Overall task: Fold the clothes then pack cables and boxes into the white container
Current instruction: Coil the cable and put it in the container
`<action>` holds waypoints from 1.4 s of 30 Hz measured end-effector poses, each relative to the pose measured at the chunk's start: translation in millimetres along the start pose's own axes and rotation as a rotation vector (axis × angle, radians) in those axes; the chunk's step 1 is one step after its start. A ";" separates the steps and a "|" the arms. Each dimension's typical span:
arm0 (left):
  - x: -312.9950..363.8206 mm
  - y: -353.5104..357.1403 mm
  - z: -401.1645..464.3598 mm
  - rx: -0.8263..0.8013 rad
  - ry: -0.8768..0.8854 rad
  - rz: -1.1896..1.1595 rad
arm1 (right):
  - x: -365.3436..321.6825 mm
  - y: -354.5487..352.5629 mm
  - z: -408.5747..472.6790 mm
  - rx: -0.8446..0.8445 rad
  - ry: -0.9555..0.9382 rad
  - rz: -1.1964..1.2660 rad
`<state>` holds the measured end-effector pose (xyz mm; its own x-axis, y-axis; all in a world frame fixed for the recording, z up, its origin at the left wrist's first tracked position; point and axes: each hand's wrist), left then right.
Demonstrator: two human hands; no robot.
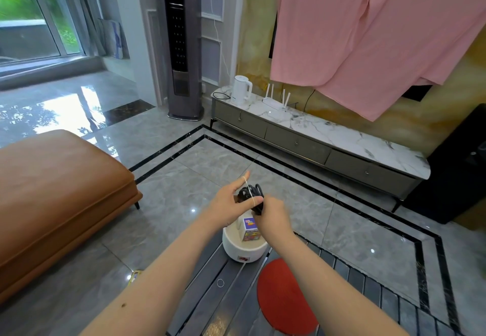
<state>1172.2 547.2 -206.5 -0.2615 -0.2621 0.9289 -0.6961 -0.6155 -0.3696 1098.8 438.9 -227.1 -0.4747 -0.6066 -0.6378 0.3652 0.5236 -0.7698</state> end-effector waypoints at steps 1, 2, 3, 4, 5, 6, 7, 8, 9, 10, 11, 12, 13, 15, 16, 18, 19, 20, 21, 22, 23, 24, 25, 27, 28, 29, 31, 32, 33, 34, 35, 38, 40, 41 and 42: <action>0.1 -0.3 0.1 0.003 0.007 0.019 | 1.2 -1.1 -1.5 -0.004 -0.027 -0.007; 0.0 -0.7 0.0 0.008 0.017 0.040 | 2.8 -2.2 -2.7 -0.013 -0.054 -0.015; -0.2 -1.4 -0.1 0.013 0.029 0.058 | 3.9 -3.8 -3.6 -0.028 -0.080 -0.024; -0.3 -2.6 -0.1 0.013 0.041 0.069 | 4.8 -5.1 -3.9 -0.043 -0.105 -0.034; -0.3 -3.9 0.2 0.009 0.048 0.068 | 5.7 -6.4 -4.1 -0.055 -0.136 -0.052; -0.4 -5.1 0.3 -0.001 0.053 0.052 | 6.6 -7.4 -4.1 -0.060 -0.171 -0.079; -0.2 -6.3 0.4 -0.013 0.059 0.028 | 7.1 -8.5 -4.3 -0.061 -0.205 -0.109; 0.3 -7.0 0.5 -0.025 0.068 0.011 | 7.7 -9.6 -4.5 -0.061 -0.231 -0.131; 0.4 -7.3 0.4 -0.030 0.077 0.007 | 8.1 -10.9 -5.0 -0.064 -0.250 -0.143; 0.2 -7.3 0.1 -0.024 0.081 0.011 | 8.4 -11.9 -5.3 -0.071 -0.263 -0.152; -0.3 -7.2 -0.4 -0.006 0.085 0.019 | 8.1 -13.1 -5.5 -0.079 -0.274 -0.167; -0.9 -7.1 -1.3 0.021 0.092 0.028 | 7.5 -14.0 -5.7 -0.084 -0.281 -0.187; -1.3 -7.0 -2.0 0.050 0.104 0.032 | 6.9 -14.7 -6.1 -0.079 -0.284 -0.201; -1.6 -7.2 -2.7 0.093 0.134 0.024 | 4.6 -15.6 -5.8 -0.049 -0.279 -0.193; -1.0 -6.8 -2.7 0.104 0.148 0.020 | 3.5 -16.0 -5.7 -0.036 -0.268 -0.185; -0.3 -6.7 -1.3 0.118 0.168 0.034 | 1.1 -16.8 -5.6 -0.029 -0.234 -0.176; -0.1 -6.7 -0.8 0.122 0.173 0.046 | 0.0 -17.4 -5.7 -0.030 -0.220 -0.177; 0.1 -6.4 -1.0 0.123 0.176 0.055 | -0.3 -18.0 -6.0 -0.030 -0.210 -0.184; 0.2 -5.9 -1.6 0.123 0.174 0.054 | -0.5 -18.3 -6.2 -0.032 -0.206 -0.195; 0.3 -5.3 -2.5 0.126 0.167 0.046 | -0.2 -18.4 -6.6 -0.035 -0.205 -0.202; 0.9 -4.3 -3.2 0.131 0.160 0.038 | 0.1 -18.9 -7.6 -0.037 -0.204 -0.203; 1.7 -3.2 -3.6 0.145 0.154 0.029 | 0.0 -19.1 -8.3 -0.041 -0.205 -0.204; 2.9 -1.5 -3.9 0.164 0.148 0.019 | -0.1 -19.7 -9.1 -0.043 -0.212 -0.212; 5.7 2.1 -4.4 0.208 0.142 -0.003 | -0.1 -20.6 -8.8 -0.053 -0.249 -0.250; 7.0 3.6 -4.9 0.221 0.141 -0.012 | 0.0 -21.1 -7.9 -0.058 -0.269 -0.277; 8.0 4.9 -5.6 0.227 0.141 -0.016 | -0.2 -22.1 -7.3 -0.062 -0.288 -0.307; 9.8 7.3 -7.2 0.232 0.142 -0.011 | -0.7 -24.3 -7.0 -0.071 -0.308 -0.350; 10.5 7.8 -7.4 0.236 0.141 -0.004 | -0.6 -24.9 -7.3 -0.067 -0.305 -0.347; 11.6 8.2 -7.4 0.240 0.140 0.004 | -0.5 -25.2 -8.2 -0.051 -0.287 -0.315; 12.6 8.1 -7.2 0.245 0.140 0.010 | -0.8 -25.0 -9.3 -0.024 -0.254 -0.261; 13.9 7.9 -7.2 0.248 0.143 0.013 | -1.5 -25.7 -10.9 0.013 -0.209 -0.202; 16.3 7.6 -7.3 0.255 0.147 0.023 | -5.1 -27.1 -11.1 0.034 -0.094 -0.131; 17.8 9.1 -8.4 0.272 0.133 -0.012 | -6.6 -26.5 -10.1 0.020 -0.068 -0.123; 19.0 10.6 -8.9 0.281 0.126 -0.045 | -6.8 -26.3 -9.9 0.030 -0.061 -0.100; 19.6 12.0 -9.1 0.289 0.120 -0.077 | -6.8 -25.7 -9.5 0.041 -0.055 -0.068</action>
<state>1152.6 541.5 -192.5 -0.3039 -0.1278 0.9441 -0.5028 -0.8202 -0.2729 1085.0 435.2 -202.8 -0.4551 -0.6724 -0.5838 0.3664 0.4561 -0.8110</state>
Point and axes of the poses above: each hand's wrist, its own z-axis towards the middle knuckle, its own y-axis out of the palm, x = y × z, and after that the axes turned 6 degrees about z, right-handed
